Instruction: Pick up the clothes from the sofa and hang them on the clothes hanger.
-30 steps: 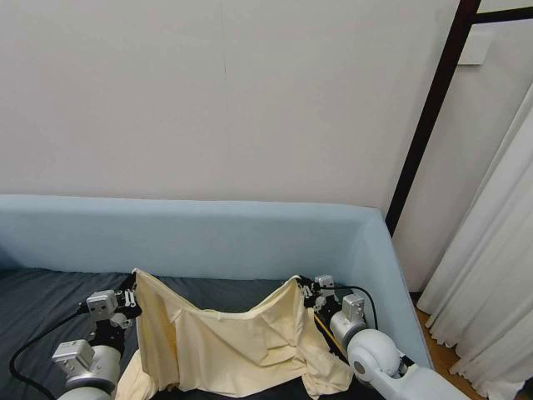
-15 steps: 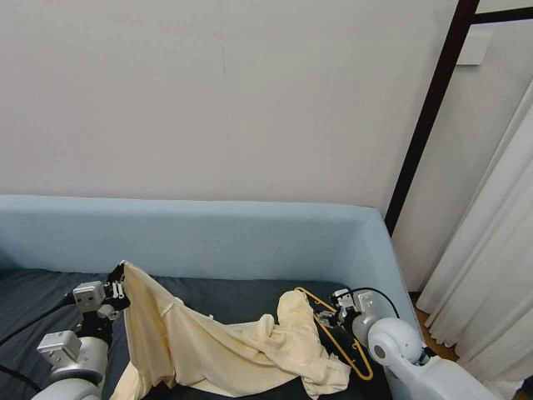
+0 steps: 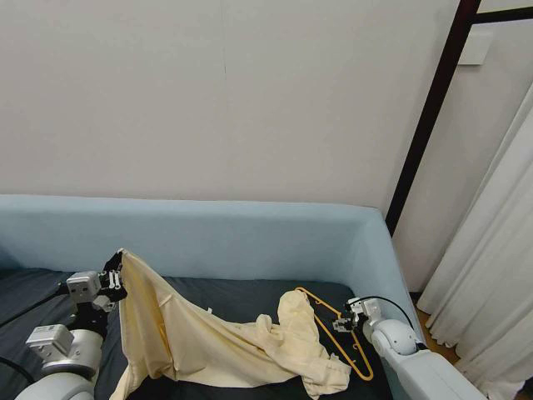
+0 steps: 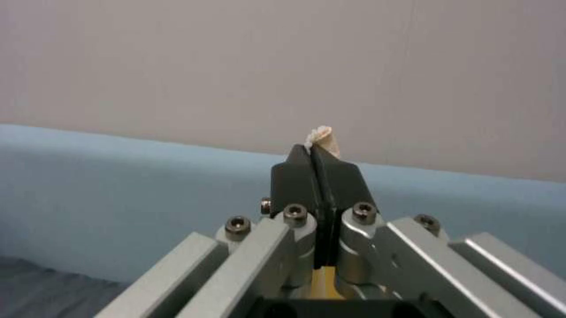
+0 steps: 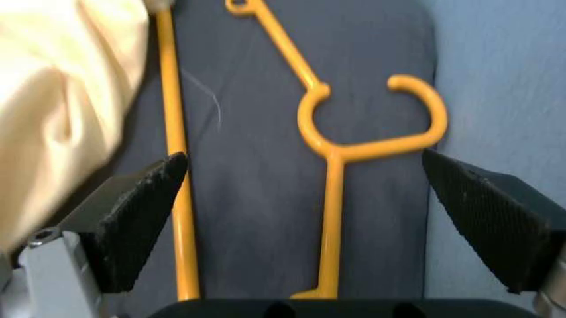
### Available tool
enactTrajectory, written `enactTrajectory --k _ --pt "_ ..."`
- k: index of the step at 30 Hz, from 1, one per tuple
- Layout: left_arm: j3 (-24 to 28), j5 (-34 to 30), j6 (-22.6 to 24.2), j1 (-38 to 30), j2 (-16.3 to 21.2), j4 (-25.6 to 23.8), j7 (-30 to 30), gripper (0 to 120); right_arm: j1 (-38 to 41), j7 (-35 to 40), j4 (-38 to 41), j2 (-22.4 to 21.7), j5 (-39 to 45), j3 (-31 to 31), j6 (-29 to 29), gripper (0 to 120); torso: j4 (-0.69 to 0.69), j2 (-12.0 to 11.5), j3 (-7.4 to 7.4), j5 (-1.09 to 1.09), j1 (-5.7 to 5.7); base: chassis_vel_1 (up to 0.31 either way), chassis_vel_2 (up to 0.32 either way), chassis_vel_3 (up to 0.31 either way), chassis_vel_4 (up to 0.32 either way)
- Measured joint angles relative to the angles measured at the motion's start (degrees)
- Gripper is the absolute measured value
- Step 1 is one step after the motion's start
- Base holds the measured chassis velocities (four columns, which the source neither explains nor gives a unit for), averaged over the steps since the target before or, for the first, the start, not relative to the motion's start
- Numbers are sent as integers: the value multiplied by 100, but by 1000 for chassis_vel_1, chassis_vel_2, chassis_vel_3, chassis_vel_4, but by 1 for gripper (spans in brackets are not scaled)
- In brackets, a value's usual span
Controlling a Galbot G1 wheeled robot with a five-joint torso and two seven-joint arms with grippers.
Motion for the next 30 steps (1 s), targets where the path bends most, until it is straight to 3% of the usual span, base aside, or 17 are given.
enactTrajectory --k 14,19,30 --pt "71 -69 2 -99 60 -18 -19 0 194 -237 -718 287 -285 319 -665 96 0 0 0 0 0 0 0 0 0" --pt "33 -70 -7 -72 60 -45 -52 0 319 -446 -1035 399 -478 400 -693 74 1 0 0 0 0 0 0 0 0" --pt "26 -70 -10 -80 89 -52 -76 0 307 -528 -1015 408 -611 410 -734 39 2 0 -1 1 0 0 0 0 0"
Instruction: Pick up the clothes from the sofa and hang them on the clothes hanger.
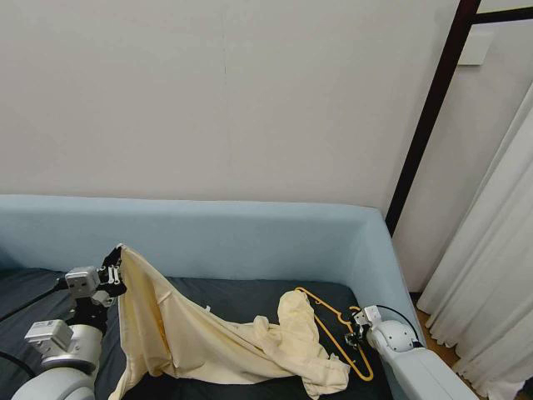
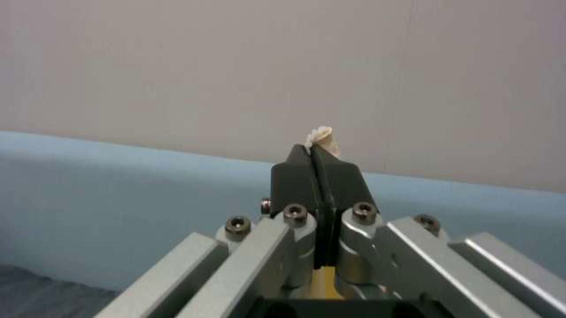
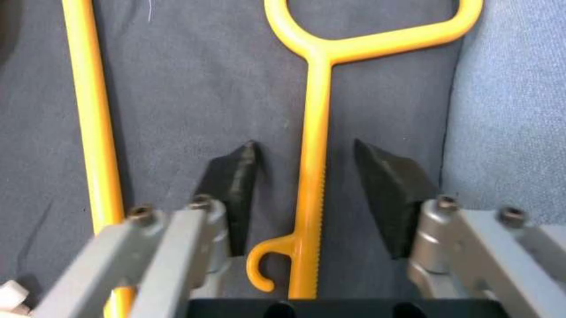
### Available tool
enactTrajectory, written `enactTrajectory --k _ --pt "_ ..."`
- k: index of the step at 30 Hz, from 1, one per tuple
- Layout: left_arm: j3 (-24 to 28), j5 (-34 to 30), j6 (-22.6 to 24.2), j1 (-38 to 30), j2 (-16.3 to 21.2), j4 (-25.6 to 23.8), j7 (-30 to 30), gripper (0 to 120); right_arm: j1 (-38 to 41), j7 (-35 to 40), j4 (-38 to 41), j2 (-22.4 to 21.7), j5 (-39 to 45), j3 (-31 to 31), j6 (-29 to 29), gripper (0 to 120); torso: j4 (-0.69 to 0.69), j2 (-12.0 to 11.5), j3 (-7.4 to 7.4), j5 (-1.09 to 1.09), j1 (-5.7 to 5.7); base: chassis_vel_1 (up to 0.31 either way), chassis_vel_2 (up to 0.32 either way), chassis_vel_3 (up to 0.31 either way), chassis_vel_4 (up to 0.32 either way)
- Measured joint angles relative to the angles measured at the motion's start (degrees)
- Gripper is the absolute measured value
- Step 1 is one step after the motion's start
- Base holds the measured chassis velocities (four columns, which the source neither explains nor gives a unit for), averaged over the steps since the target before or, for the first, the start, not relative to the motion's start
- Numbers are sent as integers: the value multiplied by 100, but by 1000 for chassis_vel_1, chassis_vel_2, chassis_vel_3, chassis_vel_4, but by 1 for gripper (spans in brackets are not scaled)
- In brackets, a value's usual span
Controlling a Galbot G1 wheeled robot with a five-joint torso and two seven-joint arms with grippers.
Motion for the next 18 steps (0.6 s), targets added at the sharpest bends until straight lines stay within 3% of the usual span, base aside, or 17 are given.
enactTrajectory --k 8,18 --pt "25 0 0 -31 -4 1 -1 0 -84 105 207 -90 -27 -69 58 7 -2 0 0 0 0 0 0 0 0" --pt "37 5 0 -37 -10 12 -1 0 -200 272 606 -208 5 -172 364 4 -1 0 0 0 0 0 0 0 0"
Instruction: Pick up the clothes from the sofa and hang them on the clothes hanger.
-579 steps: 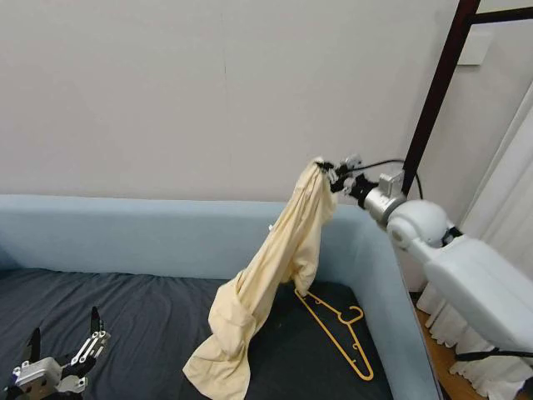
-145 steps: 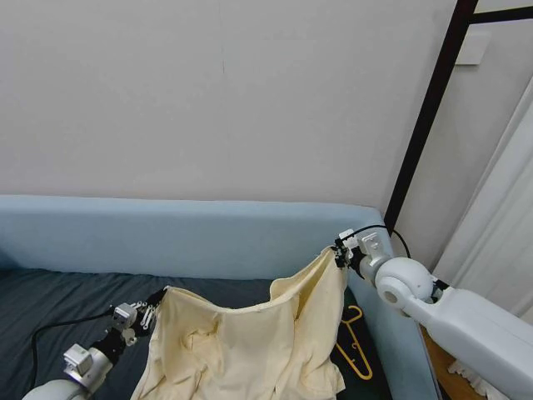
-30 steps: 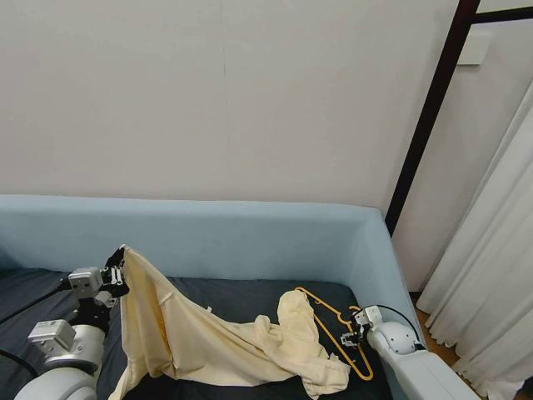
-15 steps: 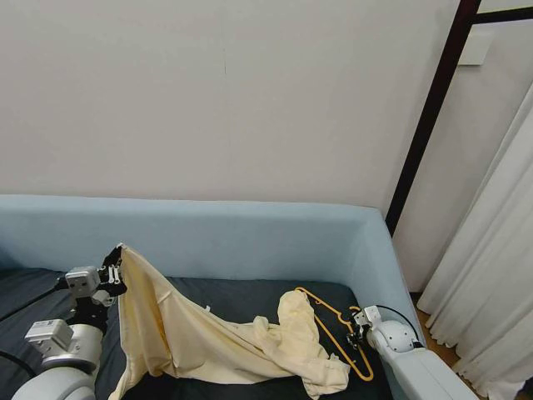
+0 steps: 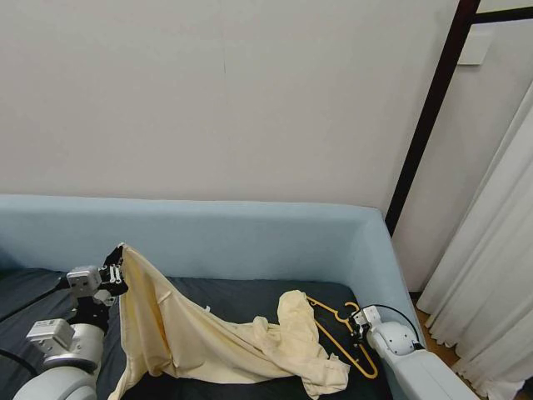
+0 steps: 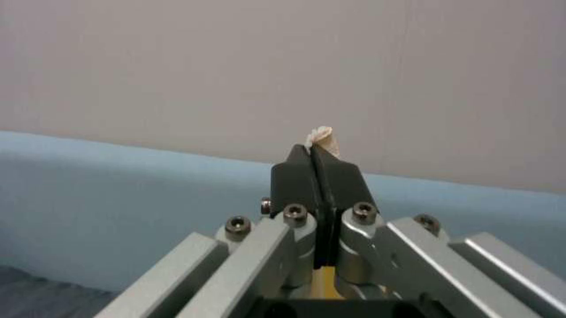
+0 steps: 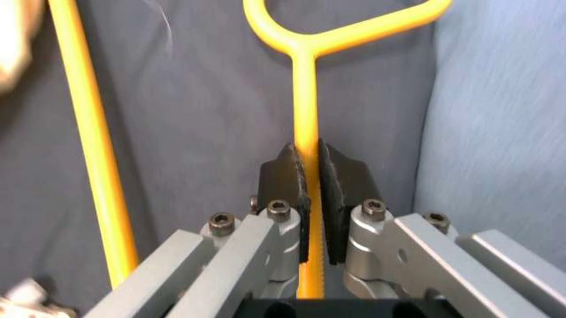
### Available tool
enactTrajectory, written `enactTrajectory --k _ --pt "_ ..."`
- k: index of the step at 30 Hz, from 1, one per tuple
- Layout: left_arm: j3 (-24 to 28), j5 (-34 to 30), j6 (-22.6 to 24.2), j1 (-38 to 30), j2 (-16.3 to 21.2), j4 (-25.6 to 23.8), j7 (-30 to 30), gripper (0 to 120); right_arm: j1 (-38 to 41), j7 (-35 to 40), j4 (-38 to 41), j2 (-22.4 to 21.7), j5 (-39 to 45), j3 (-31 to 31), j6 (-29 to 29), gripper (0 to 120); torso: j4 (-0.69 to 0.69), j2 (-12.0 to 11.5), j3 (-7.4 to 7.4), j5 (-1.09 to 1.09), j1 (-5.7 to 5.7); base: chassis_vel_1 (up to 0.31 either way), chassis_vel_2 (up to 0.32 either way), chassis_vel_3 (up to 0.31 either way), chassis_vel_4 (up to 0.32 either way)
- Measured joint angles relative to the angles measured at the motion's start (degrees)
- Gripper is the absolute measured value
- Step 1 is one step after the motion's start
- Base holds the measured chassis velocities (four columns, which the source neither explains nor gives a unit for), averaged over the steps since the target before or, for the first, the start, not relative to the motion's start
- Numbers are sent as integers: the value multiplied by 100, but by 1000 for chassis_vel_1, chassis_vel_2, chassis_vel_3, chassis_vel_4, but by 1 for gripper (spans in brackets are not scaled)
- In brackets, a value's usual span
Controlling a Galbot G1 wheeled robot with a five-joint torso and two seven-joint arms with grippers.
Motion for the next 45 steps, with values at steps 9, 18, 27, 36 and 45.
enactTrajectory --k 9,18,27,36,45 --pt "119 -49 3 -127 47 30 3 0 4 797 995 -493 762 -118 862 4 1 0 0 0 0 0 0 0 0" --pt "110 -151 4 -148 141 1 4 0 -72 1321 2195 -1216 1549 66 1285 4 -1 0 0 -1 0 0 0 0 0" --pt "30 -145 -26 41 18 -170 1 0 -906 1471 4189 -1675 1813 155 1755 4 4 0 0 -1 0 0 0 0 0" --pt "14 -197 -3 92 11 -299 -12 0 -2263 1327 5183 -1589 361 30 2935 4 -1 0 -1 -2 -1 0 0 0 0" --pt "-97 -404 7 105 121 -460 -22 0 -2632 1200 4920 -1202 -2032 -678 4105 4 0 1 -1 -1 -1 0 0 0 0"
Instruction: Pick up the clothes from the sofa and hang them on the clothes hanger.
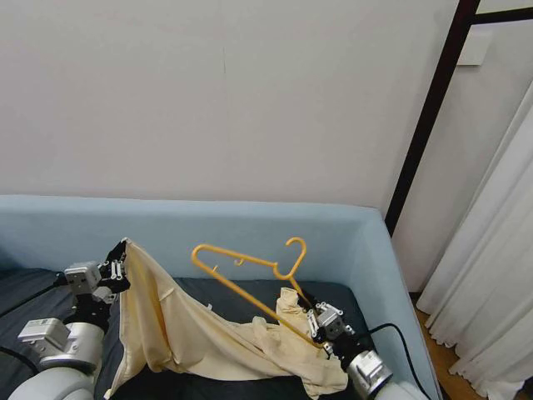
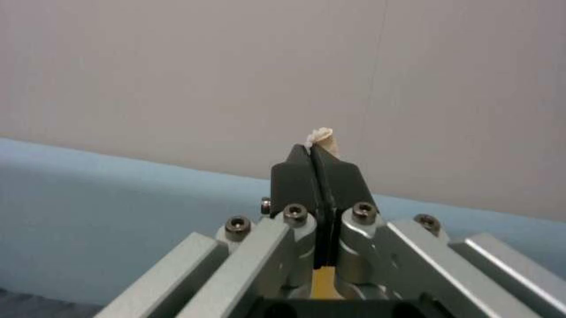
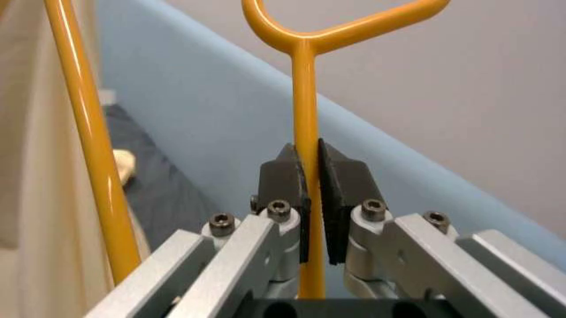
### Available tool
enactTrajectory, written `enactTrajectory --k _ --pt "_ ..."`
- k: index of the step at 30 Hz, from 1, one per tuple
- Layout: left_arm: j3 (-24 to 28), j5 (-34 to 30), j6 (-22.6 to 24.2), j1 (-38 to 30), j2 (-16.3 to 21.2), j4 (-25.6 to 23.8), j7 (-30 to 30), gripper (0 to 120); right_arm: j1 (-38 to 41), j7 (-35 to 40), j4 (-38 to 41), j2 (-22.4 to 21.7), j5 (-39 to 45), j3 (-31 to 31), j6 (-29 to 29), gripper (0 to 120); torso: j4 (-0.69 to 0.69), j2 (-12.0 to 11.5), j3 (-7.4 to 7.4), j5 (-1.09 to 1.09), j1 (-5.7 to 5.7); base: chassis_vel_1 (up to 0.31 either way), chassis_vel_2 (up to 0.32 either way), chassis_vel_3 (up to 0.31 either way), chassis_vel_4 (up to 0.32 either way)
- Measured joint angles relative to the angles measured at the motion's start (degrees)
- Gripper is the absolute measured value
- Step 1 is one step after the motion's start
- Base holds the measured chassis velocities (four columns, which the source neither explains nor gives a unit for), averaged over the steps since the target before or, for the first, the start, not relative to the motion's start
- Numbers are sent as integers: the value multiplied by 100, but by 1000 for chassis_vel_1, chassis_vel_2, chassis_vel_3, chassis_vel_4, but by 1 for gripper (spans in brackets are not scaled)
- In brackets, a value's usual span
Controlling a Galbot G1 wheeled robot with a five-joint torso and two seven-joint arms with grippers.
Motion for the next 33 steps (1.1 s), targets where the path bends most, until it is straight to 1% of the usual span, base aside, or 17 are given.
enactTrajectory --k 1,4,5,6,8,9,10,15,16,19,22,29,33 --pt "0 0 0 0 0 0 0 0 0 0 0 0 0 0 0 4 0 0 0 0 0 0 0 0 0" --pt "9 -44 16 -30 -5 -56 -4 0 36 154 -332 158 -1025 -329 108 4 -1 0 0 0 0 0 0 0 0" --pt "9 -44 16 -30 -5 -56 -4 0 36 154 -332 158 -1025 -329 108 4 -1 0 0 0 0 0 0 0 0" --pt "16 -55 22 -35 -8 -72 -4 0 88 259 -446 212 -1276 -450 110 4 -1 0 0 0 0 0 0 0 0" --pt "23 -64 31 -49 -7 -89 -7 0 208 485 -576 296 -1573 -671 24 4 0 0 1 0 0 0 0 0 0" --pt "24 -76 38 -56 0 -100 -13 0 325 705 -632 355 -1712 -837 -145 4 0 0 0 0 0 0 0 0 0" --pt "24 -76 38 -56 0 -100 -13 0 325 705 -632 355 -1712 -837 -145 4 0 0 0 0 0 0 0 0 0" --pt "54 -94 65 -62 2 -127 -33 0 803 1491 -767 548 -1983 -1263 -941 4 0 0 1 0 0 0 0 0 0" --pt "54 -94 65 -62 2 -127 -33 0 803 1491 -767 548 -1983 -1263 -941 4 0 0 1 0 0 0 0 0 0" --pt "105 -80 98 -57 -39 -146 -35 0 974 1697 -723 571 -1978 -1416 -1277 4 0 -1 1 -1 0 0 0 0 0" --pt "138 -63 114 -43 -68 -156 -36 0 1038 1722 -599 555 -1979 -1527 -1418 4 -1 0 1 0 0 0 0 0 0" --pt "175 -38 138 6 -177 -195 -49 0 1215 1694 -311 539 -1975 -2022 -1656 4 0 0 1 0 0 0 0 0 0" --pt "202 -43 168 58 -206 -293 -51 0 1319 1691 -367 591 -1988 -2111 -1840 4 -1 0 1 0 0 0 0 0 0"
